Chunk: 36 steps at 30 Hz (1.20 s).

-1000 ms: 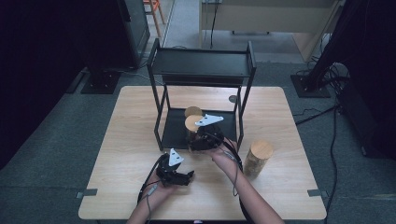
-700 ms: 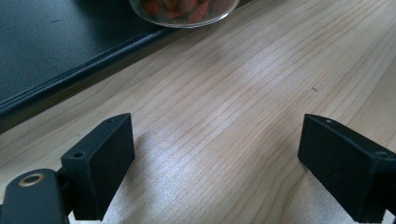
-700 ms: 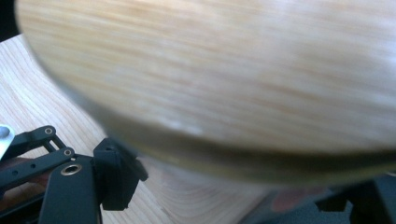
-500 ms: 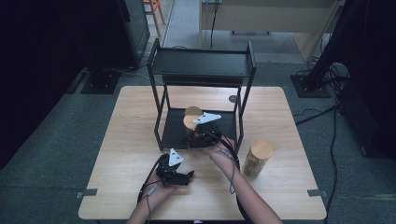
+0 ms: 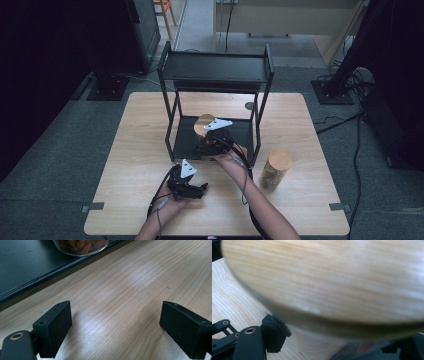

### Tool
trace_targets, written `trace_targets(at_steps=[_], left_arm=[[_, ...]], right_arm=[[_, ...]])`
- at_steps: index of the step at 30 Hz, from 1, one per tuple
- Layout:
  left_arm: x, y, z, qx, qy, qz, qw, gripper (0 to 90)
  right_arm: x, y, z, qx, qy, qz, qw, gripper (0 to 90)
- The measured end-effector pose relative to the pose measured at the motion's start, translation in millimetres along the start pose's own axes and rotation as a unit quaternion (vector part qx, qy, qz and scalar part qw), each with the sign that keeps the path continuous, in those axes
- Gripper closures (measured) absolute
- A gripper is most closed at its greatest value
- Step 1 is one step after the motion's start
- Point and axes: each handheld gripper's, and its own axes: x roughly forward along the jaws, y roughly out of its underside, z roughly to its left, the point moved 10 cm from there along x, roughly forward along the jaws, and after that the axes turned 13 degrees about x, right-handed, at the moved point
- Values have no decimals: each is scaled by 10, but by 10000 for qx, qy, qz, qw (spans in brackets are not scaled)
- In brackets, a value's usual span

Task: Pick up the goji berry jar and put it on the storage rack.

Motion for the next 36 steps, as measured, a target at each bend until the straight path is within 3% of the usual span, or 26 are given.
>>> trace_targets(at_steps=[5,20,23,36], left_arm=[[3,-4,-5,7,18,-8,10000,112],[4,-5,-3,23,18,-9,10000,112],[4,-5,-3,23,18,-9,10000,112],[4,-6,-4,25,18,-10,10000,112]], right_arm=[[38,-37,-12,149,5,-65,9999,255],[159,-53,-16,100,98,-16,9999,254],[169,-57,-15,-30,179,-78,9998,254],[214,-66,4,126,7,-116,9999,254]])
